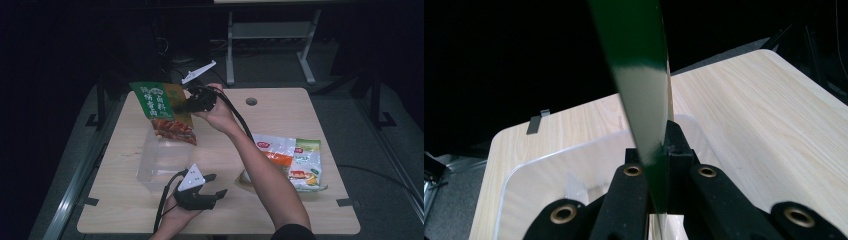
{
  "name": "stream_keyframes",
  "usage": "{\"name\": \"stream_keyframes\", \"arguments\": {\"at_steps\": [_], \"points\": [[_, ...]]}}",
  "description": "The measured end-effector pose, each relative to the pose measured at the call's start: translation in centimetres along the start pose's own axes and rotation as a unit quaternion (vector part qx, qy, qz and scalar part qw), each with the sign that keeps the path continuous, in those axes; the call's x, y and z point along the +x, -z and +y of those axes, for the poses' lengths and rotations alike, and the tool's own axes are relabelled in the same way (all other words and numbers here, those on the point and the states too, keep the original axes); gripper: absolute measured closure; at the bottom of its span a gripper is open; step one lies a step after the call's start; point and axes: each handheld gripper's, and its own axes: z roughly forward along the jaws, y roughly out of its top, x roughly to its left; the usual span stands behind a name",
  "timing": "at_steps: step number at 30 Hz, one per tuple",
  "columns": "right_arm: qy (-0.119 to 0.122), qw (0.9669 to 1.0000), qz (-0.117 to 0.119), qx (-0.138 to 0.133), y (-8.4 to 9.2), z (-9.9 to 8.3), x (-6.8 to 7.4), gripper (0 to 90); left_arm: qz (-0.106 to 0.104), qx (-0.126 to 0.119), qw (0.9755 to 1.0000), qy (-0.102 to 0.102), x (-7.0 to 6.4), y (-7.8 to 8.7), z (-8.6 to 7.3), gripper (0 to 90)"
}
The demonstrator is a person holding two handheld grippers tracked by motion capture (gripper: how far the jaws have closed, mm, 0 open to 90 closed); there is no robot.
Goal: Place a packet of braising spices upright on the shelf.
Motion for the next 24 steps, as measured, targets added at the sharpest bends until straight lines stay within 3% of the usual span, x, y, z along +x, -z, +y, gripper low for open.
{"name": "stream_keyframes", "arguments": {"at_steps": [10,19,24], "points": [[-0.024,0.9996,0.008,-0.014,-2.2,-0.8,-1.0,89.5,-0.002,-0.006,1.0000,0.007,0.1,0.3,0.0,37.7],[-0.037,0.9992,0.007,-0.013,-3.6,-2.3,-1.8,89.5,-0.004,-0.002,1.0000,0.000,0.1,0.2,0.0,37.5],[-0.043,0.9990,0.009,0.000,-4.4,-3.3,-2.1,89.4,-0.003,-0.003,1.0000,-0.001,0.1,0.2,0.0,37.4]]}}
